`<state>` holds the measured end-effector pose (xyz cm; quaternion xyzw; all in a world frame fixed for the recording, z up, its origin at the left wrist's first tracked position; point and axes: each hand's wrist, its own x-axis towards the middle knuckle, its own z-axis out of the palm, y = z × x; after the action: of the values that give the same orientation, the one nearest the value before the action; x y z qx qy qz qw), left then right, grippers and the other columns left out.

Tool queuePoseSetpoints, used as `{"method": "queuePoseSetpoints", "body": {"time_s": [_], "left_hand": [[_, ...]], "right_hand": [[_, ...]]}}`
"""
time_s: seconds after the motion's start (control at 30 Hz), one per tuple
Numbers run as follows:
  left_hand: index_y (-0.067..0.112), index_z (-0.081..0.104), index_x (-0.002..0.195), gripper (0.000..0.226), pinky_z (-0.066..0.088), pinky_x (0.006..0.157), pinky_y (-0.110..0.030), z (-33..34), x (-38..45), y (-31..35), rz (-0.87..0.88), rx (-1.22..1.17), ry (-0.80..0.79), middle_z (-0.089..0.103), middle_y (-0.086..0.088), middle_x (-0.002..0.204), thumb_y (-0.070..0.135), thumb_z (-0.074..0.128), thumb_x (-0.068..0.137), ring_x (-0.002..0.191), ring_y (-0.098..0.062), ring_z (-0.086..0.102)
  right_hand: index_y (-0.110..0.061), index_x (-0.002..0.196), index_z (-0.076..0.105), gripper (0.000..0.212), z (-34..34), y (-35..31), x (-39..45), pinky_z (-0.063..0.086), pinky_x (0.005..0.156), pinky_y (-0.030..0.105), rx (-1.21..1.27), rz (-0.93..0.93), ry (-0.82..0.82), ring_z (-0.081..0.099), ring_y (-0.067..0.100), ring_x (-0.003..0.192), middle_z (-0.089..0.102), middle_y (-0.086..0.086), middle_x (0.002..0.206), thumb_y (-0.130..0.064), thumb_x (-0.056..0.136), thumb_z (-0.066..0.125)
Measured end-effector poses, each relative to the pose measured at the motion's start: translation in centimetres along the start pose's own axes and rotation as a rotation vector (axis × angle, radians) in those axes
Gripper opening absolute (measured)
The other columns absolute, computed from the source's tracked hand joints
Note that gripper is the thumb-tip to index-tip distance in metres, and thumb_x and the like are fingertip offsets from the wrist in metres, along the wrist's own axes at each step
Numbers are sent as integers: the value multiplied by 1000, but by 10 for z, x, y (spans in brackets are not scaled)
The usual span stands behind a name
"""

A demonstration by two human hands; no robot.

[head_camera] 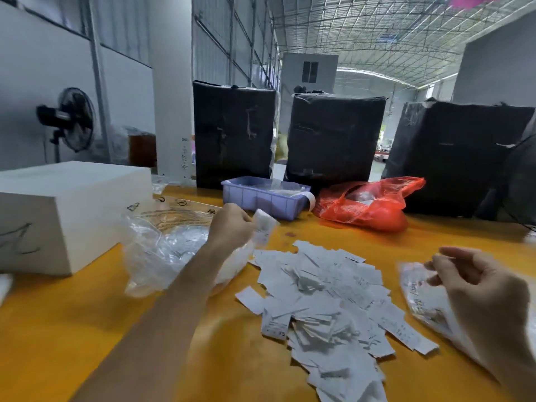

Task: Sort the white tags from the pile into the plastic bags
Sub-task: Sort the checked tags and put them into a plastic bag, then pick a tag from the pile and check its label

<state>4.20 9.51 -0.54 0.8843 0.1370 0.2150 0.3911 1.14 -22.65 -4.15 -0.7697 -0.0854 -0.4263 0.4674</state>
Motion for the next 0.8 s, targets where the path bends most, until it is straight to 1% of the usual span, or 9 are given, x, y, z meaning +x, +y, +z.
{"method": "queuePoseSetpoints", "body": {"time_s": [0.1,0.17,0.23,0.3,0.37,0.47,0.6,0.67,0.8], "left_hand": [[0,65,107,21,50,71,-33,-38,17,-37,-130,167,187,66,-15,101,11,56,91,88,-26,61],[-6,62,107,21,43,67,-33,-50,17,-53,-197,217,227,64,-21,103,4,55,90,86,-30,57],[-11,59,103,18,39,64,-34,-54,15,-59,-209,256,211,64,-25,100,-2,51,89,85,-35,57],[-12,57,101,17,40,64,-34,-50,15,-59,-217,311,191,62,-24,94,-7,47,88,81,-33,55],[-10,56,100,14,41,63,-34,-46,15,-56,-220,399,192,55,-18,81,-6,49,88,76,-29,51],[-1,57,93,11,38,54,-33,-38,21,-52,-215,513,230,50,-12,73,7,61,88,69,-27,50],[4,58,104,29,51,78,-43,-16,39,-32,-105,423,-2,57,-16,95,26,64,87,88,-32,57],[9,59,108,26,48,88,-45,5,32,-12,27,313,-117,59,-13,107,25,64,87,98,-30,56],[22,69,95,17,49,64,-29,44,-25,23,239,-8,-94,69,-1,94,27,74,79,79,-16,63]], "right_hand": [[-31,96,59,11,-11,39,24,56,76,31,-58,123,114,65,8,70,66,2,83,-38,91,52],[-28,90,51,19,-25,66,43,50,68,15,-100,258,11,57,-3,61,61,19,91,-45,94,45],[-19,90,52,37,-41,95,52,45,69,22,-281,347,-133,55,-3,65,57,22,91,-56,87,51],[0,102,61,27,-54,109,51,44,68,27,-540,381,-221,56,10,66,61,23,90,-23,89,58],[5,107,64,25,-57,109,45,50,76,40,-736,418,-242,61,32,83,65,26,99,-9,87,60],[-7,121,58,46,-57,84,29,44,92,34,-994,462,-514,56,28,112,60,12,125,-39,88,63],[-12,69,60,27,-55,71,19,46,66,31,-850,469,-475,61,24,75,64,9,76,-31,86,66],[-9,61,60,28,-55,74,18,48,63,30,-791,429,-372,62,23,71,65,11,73,-17,87,64],[-15,46,34,51,-60,79,21,32,48,24,-603,434,-213,39,14,45,40,2,48,-11,91,56]]}}
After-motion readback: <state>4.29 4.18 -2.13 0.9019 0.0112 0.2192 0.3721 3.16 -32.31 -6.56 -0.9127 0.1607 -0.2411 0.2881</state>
